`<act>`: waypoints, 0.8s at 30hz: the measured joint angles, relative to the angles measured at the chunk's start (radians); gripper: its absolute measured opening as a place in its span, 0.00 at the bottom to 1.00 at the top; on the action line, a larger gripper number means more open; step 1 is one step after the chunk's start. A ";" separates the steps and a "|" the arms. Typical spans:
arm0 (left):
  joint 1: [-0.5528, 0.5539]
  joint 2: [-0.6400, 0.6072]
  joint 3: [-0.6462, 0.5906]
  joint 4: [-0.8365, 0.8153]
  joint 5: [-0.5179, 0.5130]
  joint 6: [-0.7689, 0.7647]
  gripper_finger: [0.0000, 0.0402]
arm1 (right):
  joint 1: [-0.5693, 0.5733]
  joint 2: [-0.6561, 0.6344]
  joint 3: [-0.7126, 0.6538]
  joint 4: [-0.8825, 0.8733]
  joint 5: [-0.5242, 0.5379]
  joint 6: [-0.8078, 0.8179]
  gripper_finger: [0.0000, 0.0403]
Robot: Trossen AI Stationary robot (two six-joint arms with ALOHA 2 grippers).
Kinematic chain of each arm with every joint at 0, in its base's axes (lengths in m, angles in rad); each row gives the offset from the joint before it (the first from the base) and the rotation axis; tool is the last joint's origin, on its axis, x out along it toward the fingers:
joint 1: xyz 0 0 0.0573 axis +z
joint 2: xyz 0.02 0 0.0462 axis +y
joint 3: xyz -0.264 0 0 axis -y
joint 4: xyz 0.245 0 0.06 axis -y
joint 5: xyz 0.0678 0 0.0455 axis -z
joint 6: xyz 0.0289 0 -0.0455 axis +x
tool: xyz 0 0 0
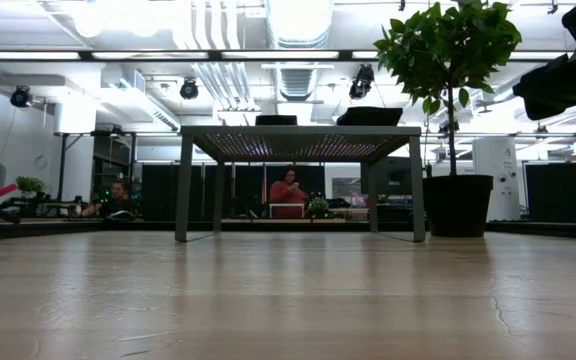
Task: Pick & Place Mini shaped plates
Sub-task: Stack the black square plate on top of the black square plates on the shelf
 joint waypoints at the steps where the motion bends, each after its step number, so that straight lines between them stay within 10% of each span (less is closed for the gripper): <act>1: 0.003 -0.004 0.003 0.001 -0.008 0.020 0.01 | 0.000 0.000 0.000 0.000 0.000 0.000 0.02; 9: 0.041 -0.008 0.036 0.003 -0.213 0.320 0.00 | 0.000 0.000 0.000 0.000 0.000 0.000 0.02; 24: 0.174 -0.008 0.220 -0.005 -1.124 1.251 0.00 | 0.000 0.000 0.000 0.000 0.000 0.000 0.02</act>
